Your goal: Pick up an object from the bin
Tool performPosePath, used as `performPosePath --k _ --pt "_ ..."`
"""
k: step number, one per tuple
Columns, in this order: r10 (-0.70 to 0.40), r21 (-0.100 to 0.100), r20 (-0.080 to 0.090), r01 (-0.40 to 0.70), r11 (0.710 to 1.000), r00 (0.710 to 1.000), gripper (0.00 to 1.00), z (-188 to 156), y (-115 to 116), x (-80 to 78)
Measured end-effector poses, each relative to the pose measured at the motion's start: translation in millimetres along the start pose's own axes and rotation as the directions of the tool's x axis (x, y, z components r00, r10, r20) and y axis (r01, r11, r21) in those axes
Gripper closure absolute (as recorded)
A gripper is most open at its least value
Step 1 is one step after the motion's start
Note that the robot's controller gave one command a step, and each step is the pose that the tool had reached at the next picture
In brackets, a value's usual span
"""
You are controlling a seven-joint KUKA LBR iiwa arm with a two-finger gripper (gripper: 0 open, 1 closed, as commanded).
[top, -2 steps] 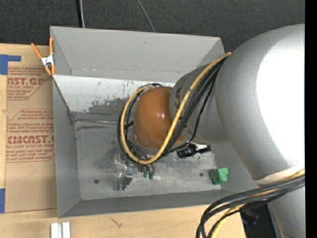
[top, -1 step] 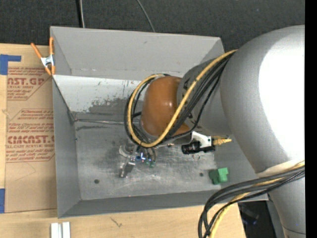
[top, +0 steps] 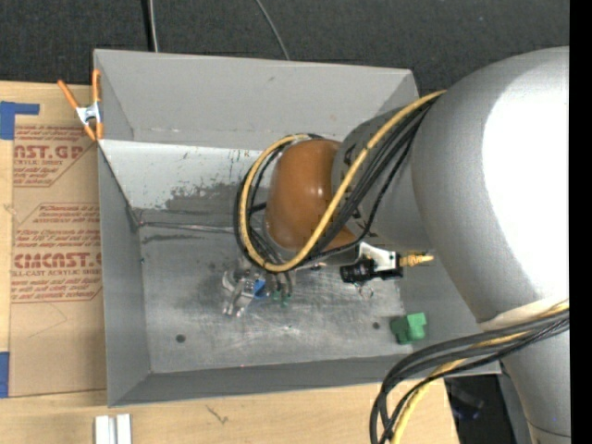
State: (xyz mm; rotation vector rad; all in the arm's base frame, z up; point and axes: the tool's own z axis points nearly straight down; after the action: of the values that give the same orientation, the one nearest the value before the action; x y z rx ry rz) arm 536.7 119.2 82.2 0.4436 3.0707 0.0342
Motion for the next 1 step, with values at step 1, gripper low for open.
performPosePath --k 1 --pt "0.028 0.025 -0.026 -0.028 0.999 0.999 1.0 -49.3 -24.8 -38.4"
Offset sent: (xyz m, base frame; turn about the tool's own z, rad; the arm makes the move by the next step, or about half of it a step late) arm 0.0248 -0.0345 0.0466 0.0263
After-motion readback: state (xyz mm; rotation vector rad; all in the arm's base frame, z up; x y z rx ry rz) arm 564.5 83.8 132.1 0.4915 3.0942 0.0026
